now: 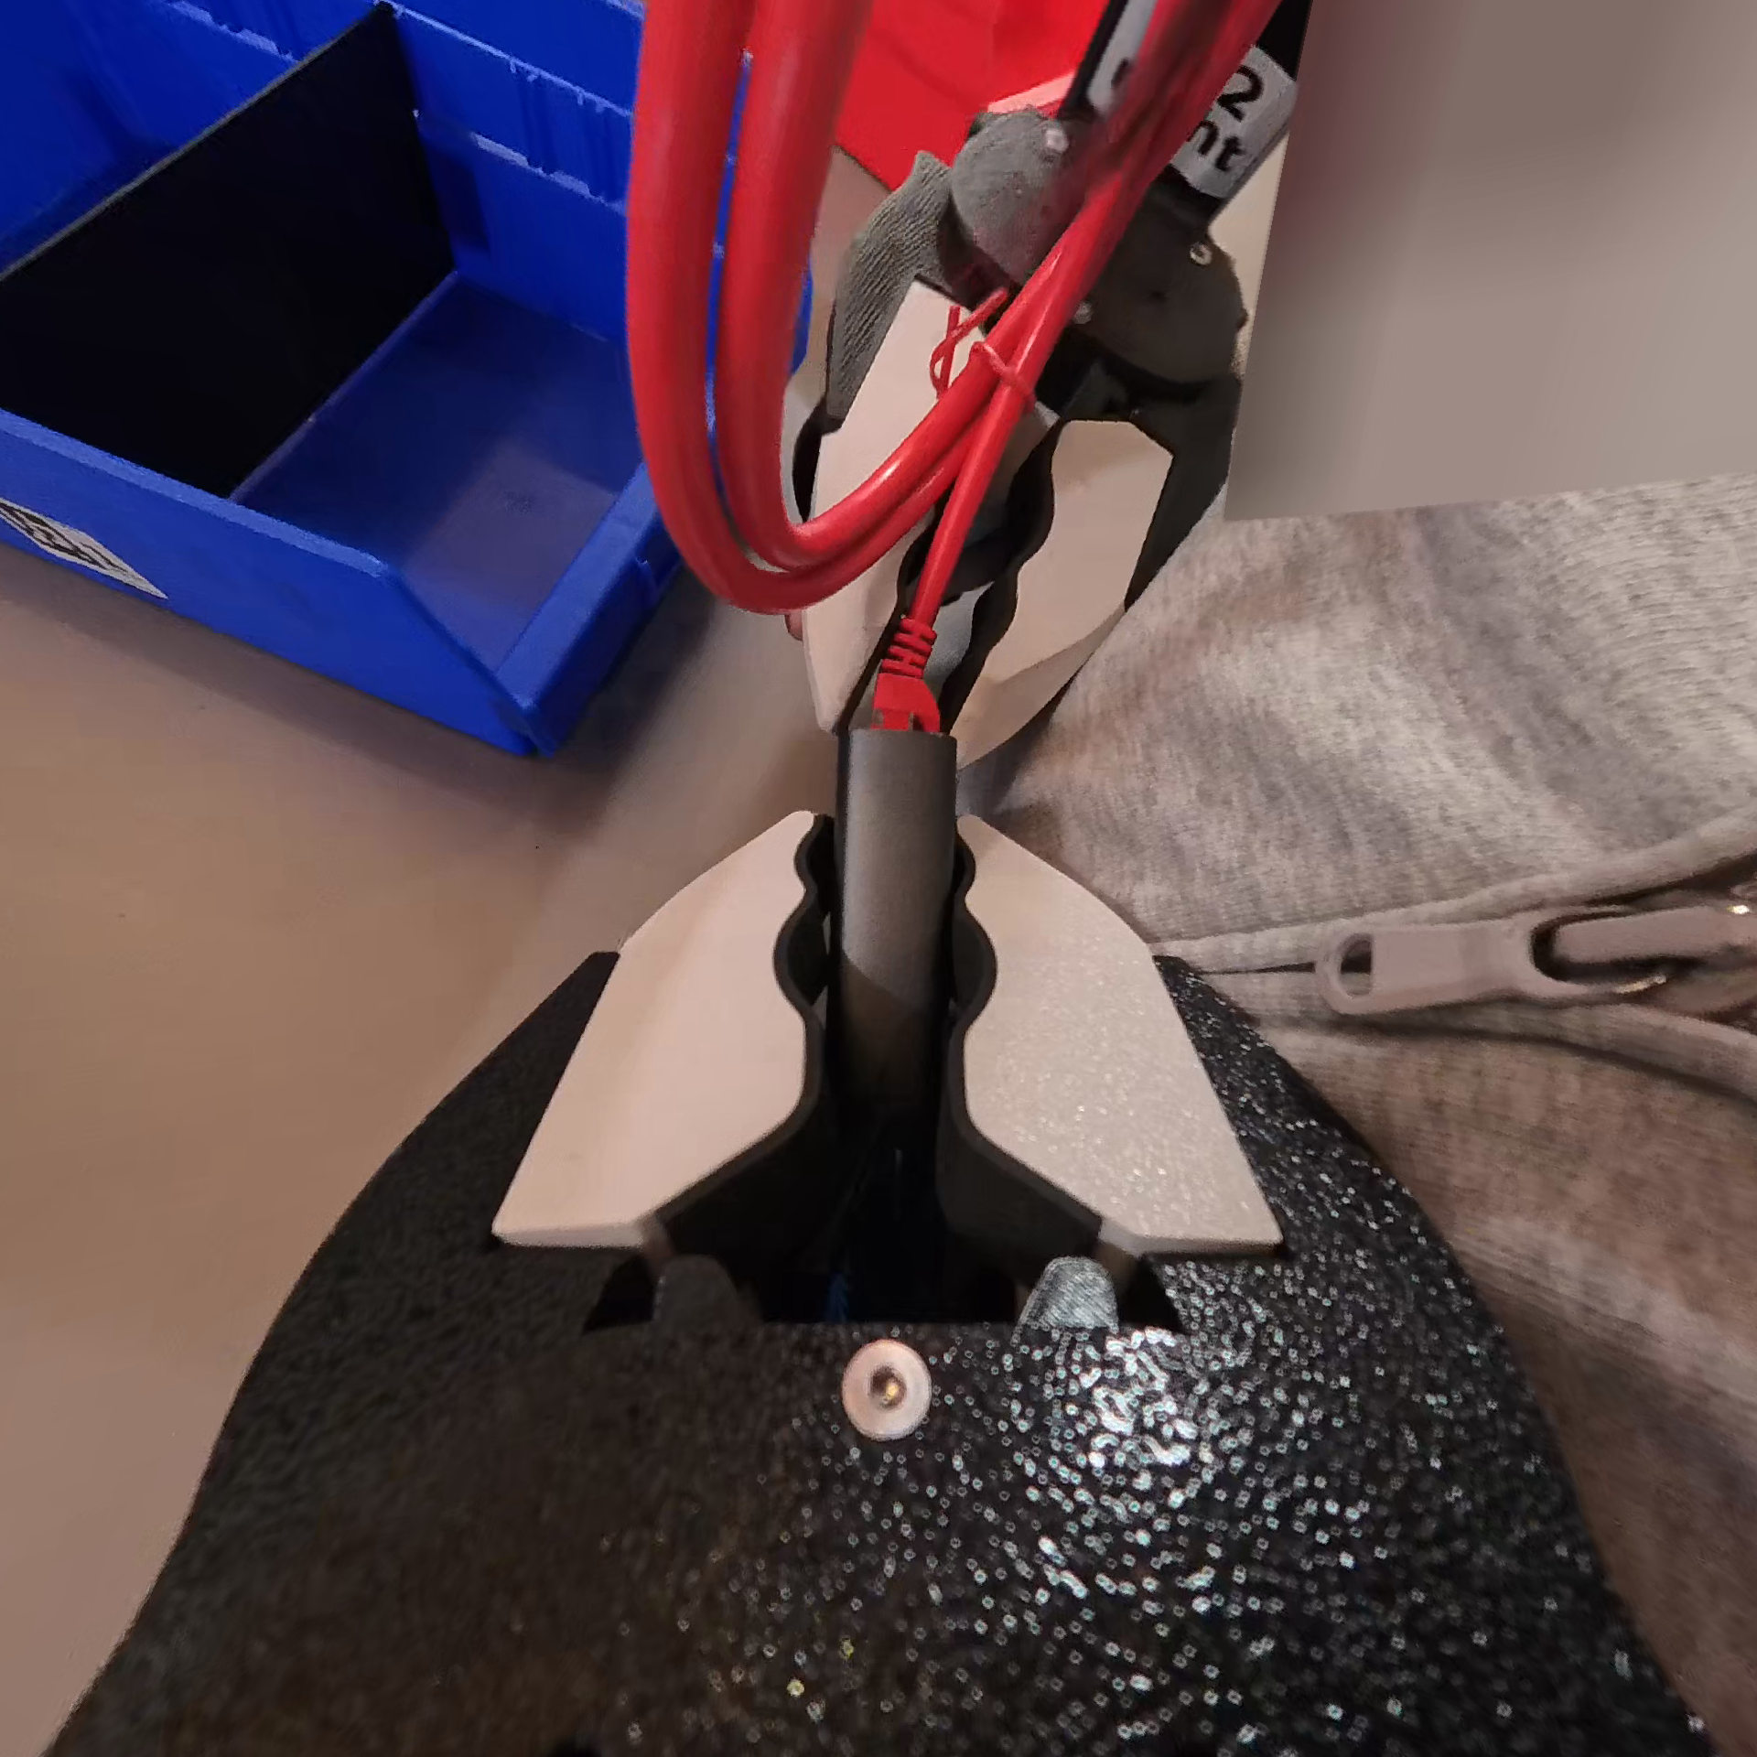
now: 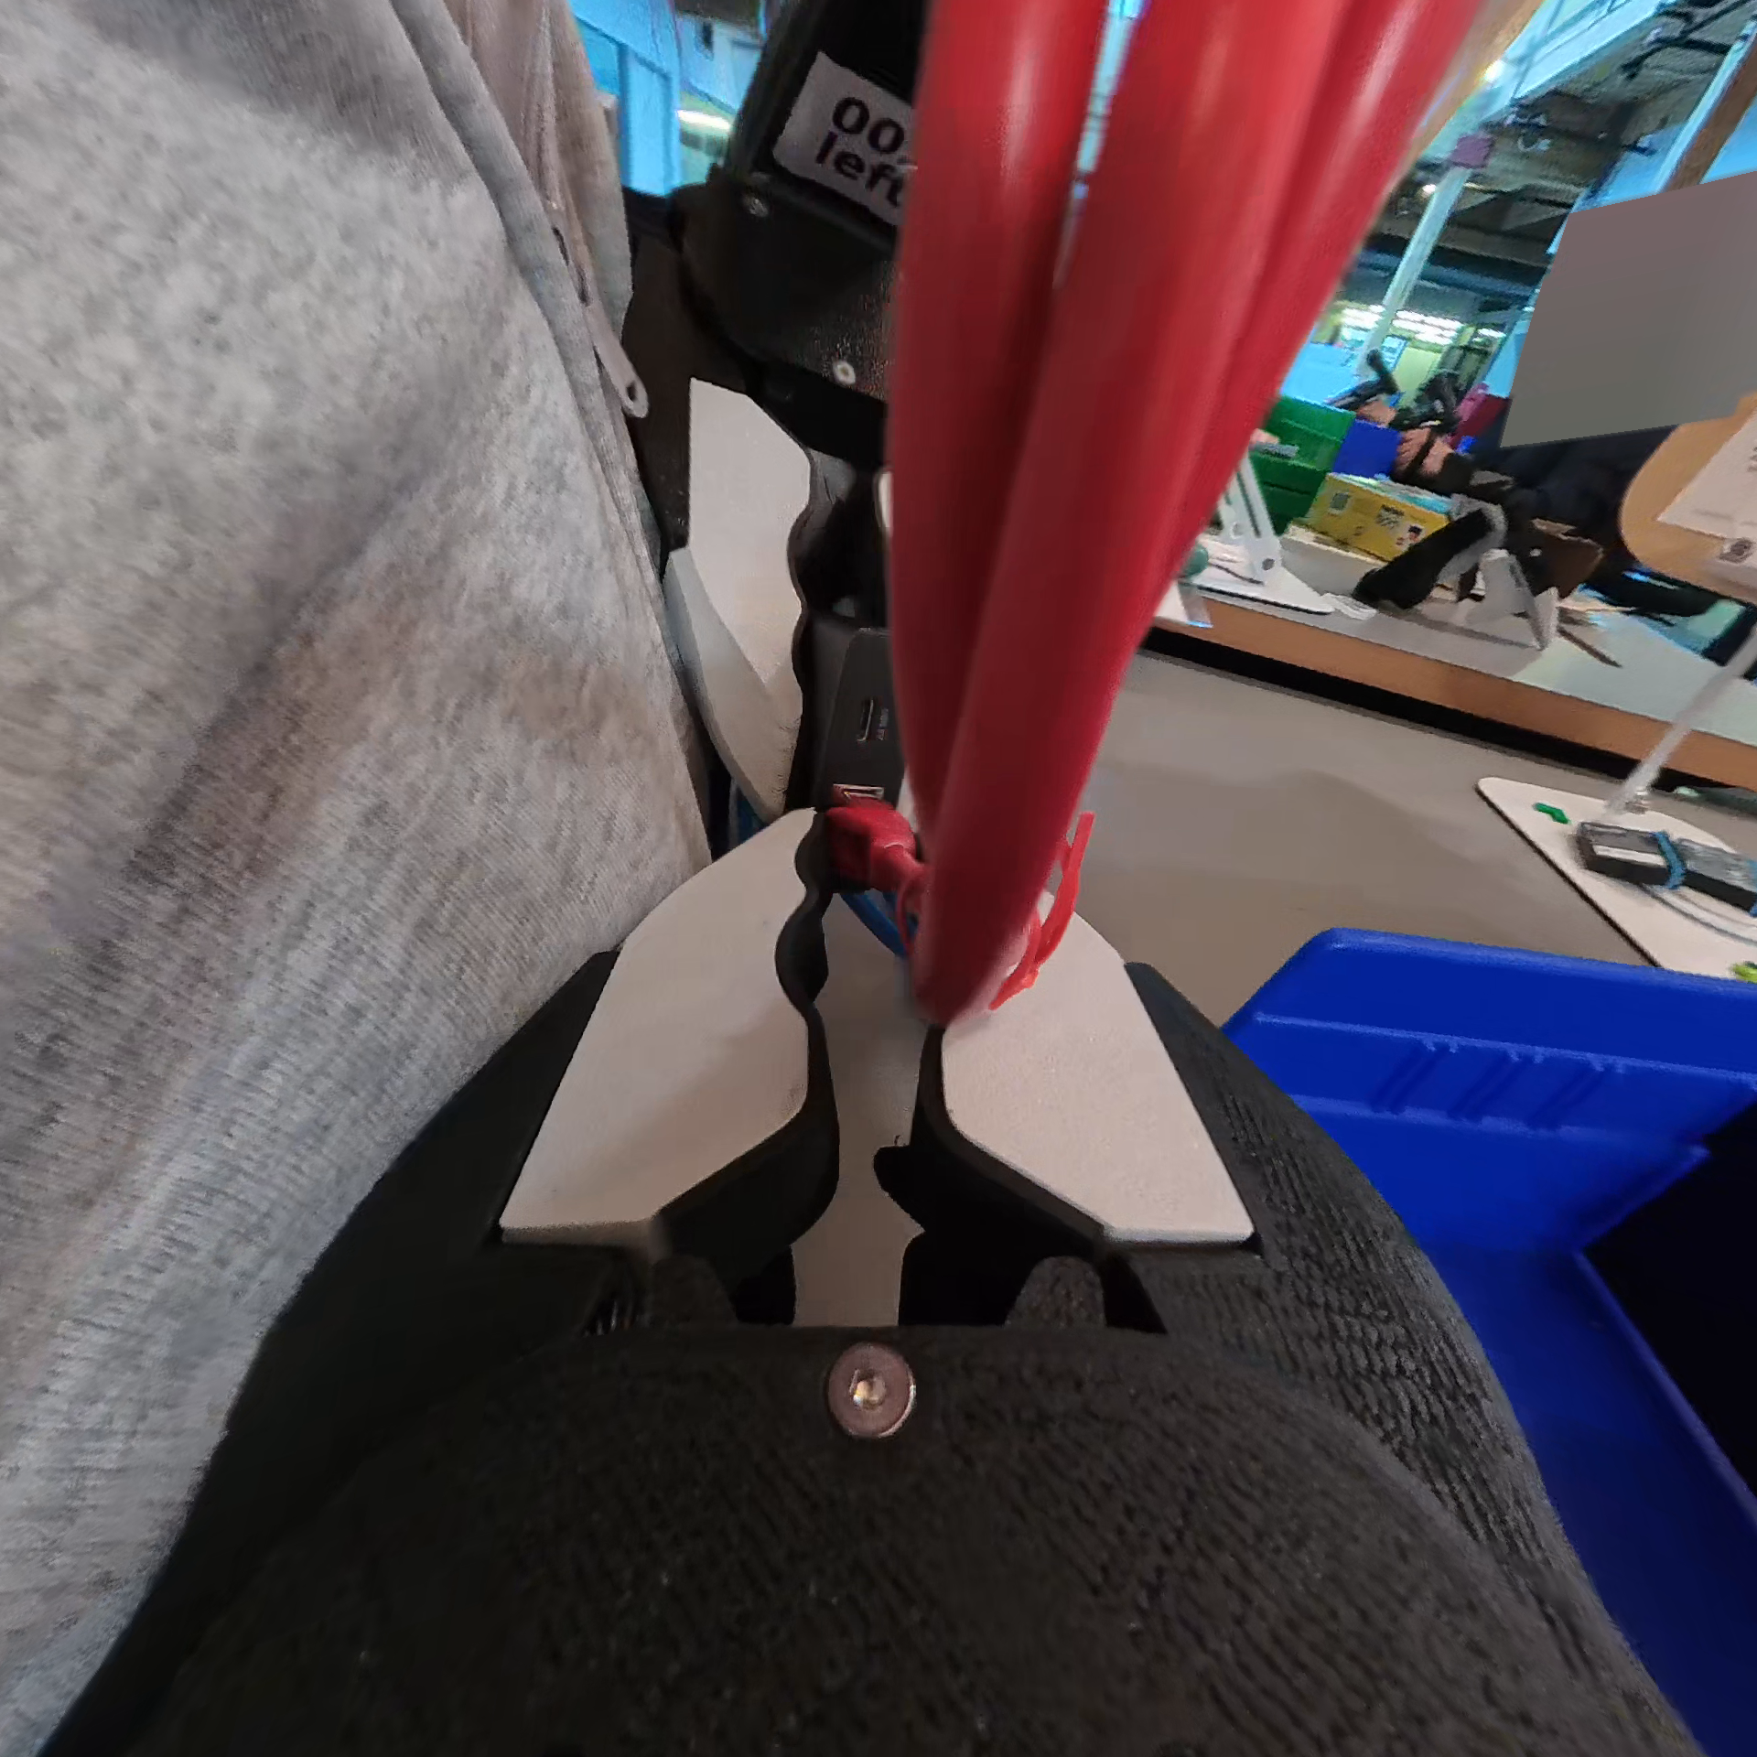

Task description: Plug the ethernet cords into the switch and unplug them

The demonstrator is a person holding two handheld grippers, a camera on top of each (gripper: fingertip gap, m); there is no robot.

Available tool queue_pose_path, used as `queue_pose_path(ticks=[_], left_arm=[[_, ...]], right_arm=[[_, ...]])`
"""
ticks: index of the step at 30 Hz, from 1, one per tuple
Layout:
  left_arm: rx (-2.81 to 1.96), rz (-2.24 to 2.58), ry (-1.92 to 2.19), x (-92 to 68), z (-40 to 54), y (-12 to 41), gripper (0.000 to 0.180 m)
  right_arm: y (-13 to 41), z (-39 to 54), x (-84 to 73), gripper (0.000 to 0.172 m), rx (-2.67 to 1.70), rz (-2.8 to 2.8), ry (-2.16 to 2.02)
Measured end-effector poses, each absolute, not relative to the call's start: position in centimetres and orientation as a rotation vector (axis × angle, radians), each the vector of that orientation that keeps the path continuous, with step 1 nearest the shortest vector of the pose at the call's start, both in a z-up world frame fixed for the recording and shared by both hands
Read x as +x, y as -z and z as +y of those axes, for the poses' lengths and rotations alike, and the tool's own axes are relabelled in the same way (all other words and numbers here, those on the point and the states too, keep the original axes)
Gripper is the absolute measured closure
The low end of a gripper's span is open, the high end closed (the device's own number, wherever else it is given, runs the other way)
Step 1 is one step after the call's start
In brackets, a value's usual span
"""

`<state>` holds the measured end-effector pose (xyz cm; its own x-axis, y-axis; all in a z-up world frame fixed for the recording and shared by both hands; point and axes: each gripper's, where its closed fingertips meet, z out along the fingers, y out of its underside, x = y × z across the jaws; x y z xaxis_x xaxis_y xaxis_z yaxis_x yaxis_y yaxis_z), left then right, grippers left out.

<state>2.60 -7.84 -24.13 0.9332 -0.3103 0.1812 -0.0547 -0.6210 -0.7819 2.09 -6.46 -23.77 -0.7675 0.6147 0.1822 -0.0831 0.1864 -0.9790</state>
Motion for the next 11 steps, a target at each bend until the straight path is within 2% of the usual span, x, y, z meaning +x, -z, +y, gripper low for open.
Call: queue_pose_path(ticks=[11], left_arm=[[-2.216, 0.283, 0.341, 2.94, -7.69, 24.02, 0.159]], right_arm=[[23.59, -6.18, 2.61, 0.156, -0.460, -1.903, -1.414]])
